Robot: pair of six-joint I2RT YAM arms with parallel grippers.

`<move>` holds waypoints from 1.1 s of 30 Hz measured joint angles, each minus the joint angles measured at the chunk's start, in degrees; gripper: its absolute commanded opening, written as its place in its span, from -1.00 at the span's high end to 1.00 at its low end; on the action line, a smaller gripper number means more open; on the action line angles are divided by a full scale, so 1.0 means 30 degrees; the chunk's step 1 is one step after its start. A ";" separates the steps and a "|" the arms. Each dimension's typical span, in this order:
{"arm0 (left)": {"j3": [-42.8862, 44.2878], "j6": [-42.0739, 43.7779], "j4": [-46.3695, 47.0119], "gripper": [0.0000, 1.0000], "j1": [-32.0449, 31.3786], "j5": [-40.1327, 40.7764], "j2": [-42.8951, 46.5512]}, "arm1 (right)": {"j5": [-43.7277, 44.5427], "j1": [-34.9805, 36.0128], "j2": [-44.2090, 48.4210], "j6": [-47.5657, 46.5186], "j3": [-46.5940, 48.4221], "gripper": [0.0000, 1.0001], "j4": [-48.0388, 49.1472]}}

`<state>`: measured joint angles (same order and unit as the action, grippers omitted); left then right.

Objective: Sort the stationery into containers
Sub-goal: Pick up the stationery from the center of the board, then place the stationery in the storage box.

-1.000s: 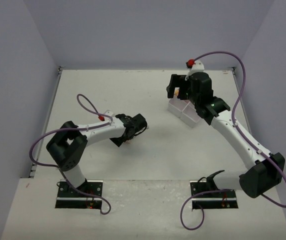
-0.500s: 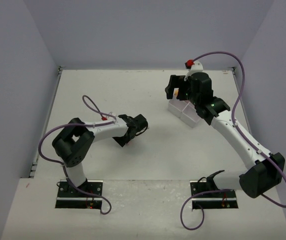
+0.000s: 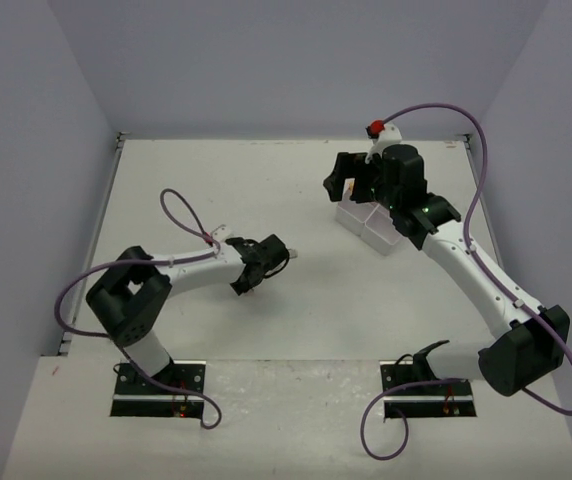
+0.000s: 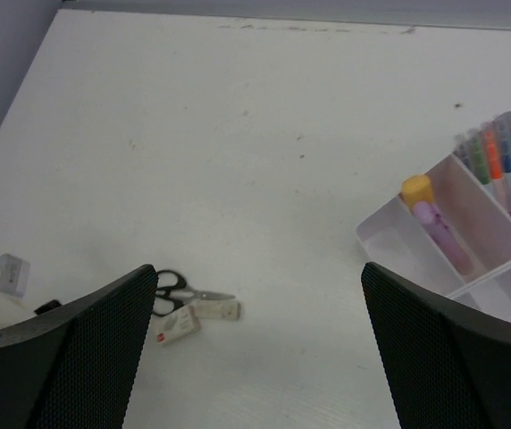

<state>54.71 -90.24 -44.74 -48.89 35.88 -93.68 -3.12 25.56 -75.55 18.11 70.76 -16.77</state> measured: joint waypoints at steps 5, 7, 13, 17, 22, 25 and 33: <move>-0.4410 0.9069 0.7899 1.00 -0.2886 0.1840 0.7314 | -0.4491 0.0186 0.0717 0.1455 -0.0302 -0.82 0.0450; -0.8095 1.4039 1.4305 1.00 -0.4606 0.1158 1.1756 | -0.5724 0.0616 0.1322 0.2308 -0.0590 -0.79 0.0652; -1.4427 2.4246 2.5149 1.00 -0.5505 -0.2600 1.6939 | -0.6506 0.4215 0.2710 0.3607 -0.1637 -0.72 0.0317; -1.4523 2.8258 2.7623 1.00 -0.6134 -0.4736 1.6340 | -0.5963 0.6115 0.3795 0.4283 -0.2949 -0.48 -0.0288; -1.4265 3.1110 2.9346 1.00 -0.7173 -0.5812 1.5107 | -0.4418 0.7292 0.4728 0.5011 -0.3222 -0.31 -0.1606; -1.4204 3.1970 2.9951 1.00 -0.7355 -0.6212 1.4630 | -0.4241 0.7911 0.4328 0.5224 -0.3235 -0.23 -0.1791; -1.3770 3.2933 3.0581 1.00 -0.7376 -0.6568 1.4271 | -0.3468 0.9727 0.2423 0.5055 -0.3324 0.15 -0.2344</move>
<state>13.40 8.56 47.01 -71.02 16.17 -50.87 -13.53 54.74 -68.28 33.28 60.79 -23.80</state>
